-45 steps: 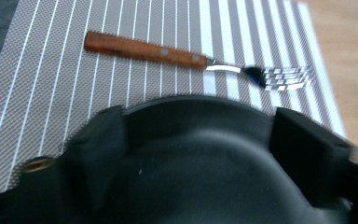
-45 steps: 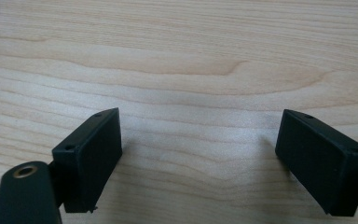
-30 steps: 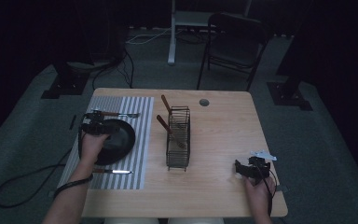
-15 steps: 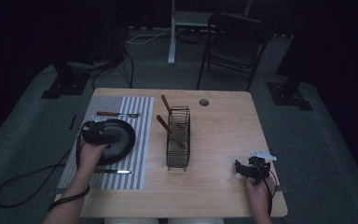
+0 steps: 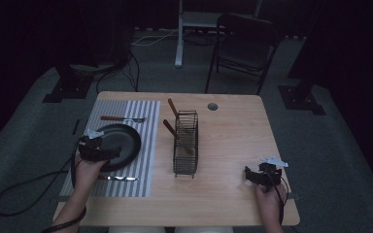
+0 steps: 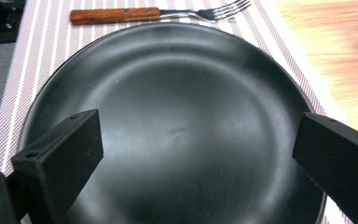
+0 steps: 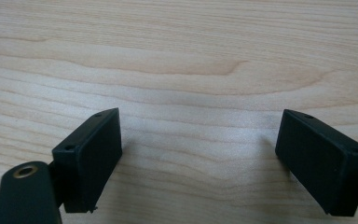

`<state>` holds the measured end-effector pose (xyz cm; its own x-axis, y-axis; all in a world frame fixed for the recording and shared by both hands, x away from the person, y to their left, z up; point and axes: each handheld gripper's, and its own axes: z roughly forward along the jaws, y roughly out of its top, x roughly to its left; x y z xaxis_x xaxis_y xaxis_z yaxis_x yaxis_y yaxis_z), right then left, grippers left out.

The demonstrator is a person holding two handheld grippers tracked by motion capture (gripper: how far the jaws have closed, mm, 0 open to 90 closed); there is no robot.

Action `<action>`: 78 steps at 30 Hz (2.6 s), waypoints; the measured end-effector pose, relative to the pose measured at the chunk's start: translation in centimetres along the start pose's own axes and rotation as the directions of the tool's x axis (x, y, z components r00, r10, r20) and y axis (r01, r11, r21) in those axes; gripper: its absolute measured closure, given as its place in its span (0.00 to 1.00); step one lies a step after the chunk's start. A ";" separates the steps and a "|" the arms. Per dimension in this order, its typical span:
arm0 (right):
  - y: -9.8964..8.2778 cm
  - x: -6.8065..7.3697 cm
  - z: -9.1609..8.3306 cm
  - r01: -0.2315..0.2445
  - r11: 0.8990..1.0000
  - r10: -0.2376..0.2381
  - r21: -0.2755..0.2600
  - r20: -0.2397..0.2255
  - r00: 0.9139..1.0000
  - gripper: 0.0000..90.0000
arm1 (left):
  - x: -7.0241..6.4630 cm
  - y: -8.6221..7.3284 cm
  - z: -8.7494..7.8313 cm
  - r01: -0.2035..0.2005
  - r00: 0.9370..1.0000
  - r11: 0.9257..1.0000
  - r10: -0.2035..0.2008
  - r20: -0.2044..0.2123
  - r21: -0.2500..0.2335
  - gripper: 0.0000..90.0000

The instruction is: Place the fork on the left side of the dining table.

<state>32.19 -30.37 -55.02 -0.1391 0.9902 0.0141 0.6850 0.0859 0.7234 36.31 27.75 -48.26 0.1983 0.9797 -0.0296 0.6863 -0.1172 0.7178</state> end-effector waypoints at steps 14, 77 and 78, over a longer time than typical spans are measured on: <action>0.0 0.0 0.0 0.001 1.000 -0.001 0.000 0.000 1.000 0.16 | -0.1 -2.8 -1.6 0.008 1.000 1.000 -0.008 0.005 -0.006 0.02; 0.0 0.0 0.0 -0.001 1.000 0.001 0.001 0.000 1.000 0.16 | 1.3 -12.6 -3.9 0.070 0.990 0.997 -0.066 -0.124 0.030 0.02; 0.0 0.0 0.0 -0.002 1.000 0.002 0.001 0.000 1.000 0.16 | 1.3 -12.6 -3.9 0.070 0.990 0.997 -0.066 -0.125 0.031 0.02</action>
<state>32.19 -30.35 -55.01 -0.1382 0.9903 0.0154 0.6861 0.0845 0.7226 25.22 31.10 -54.67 0.0637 0.9979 0.0100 0.7196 -0.0529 0.6924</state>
